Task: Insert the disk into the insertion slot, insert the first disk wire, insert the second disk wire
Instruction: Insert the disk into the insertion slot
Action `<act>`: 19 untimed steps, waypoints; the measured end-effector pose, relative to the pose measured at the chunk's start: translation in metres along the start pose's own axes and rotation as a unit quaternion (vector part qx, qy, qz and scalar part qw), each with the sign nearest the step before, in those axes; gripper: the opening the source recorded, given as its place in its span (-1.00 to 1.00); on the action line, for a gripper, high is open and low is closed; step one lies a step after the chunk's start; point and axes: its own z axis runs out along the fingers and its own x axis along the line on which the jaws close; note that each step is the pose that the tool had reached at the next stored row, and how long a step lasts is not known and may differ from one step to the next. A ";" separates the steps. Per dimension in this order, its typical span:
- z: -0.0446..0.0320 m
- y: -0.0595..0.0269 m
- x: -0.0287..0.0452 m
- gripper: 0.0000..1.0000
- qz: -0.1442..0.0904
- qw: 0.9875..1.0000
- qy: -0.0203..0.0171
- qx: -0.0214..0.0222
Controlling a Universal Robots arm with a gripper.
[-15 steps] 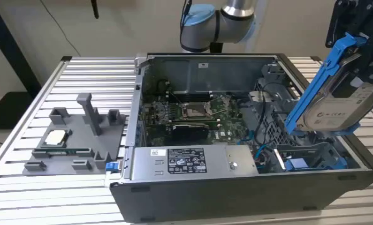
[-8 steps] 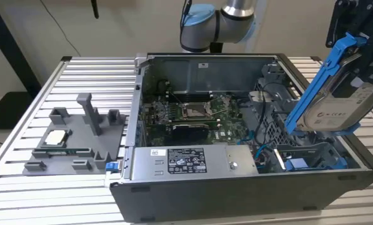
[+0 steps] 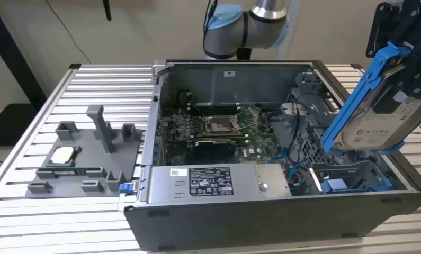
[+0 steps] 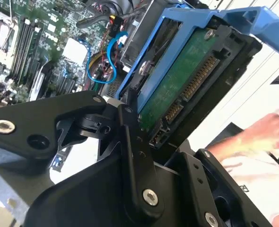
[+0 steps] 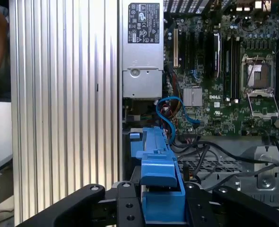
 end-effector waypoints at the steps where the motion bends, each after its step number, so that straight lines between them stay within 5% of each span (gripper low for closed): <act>1: 0.0013 0.0000 0.0000 -0.34 0.000 1.000 0.000 0.000; 19: 0.0208 -0.0046 -0.0002 -0.34 0.000 1.000 0.000 0.004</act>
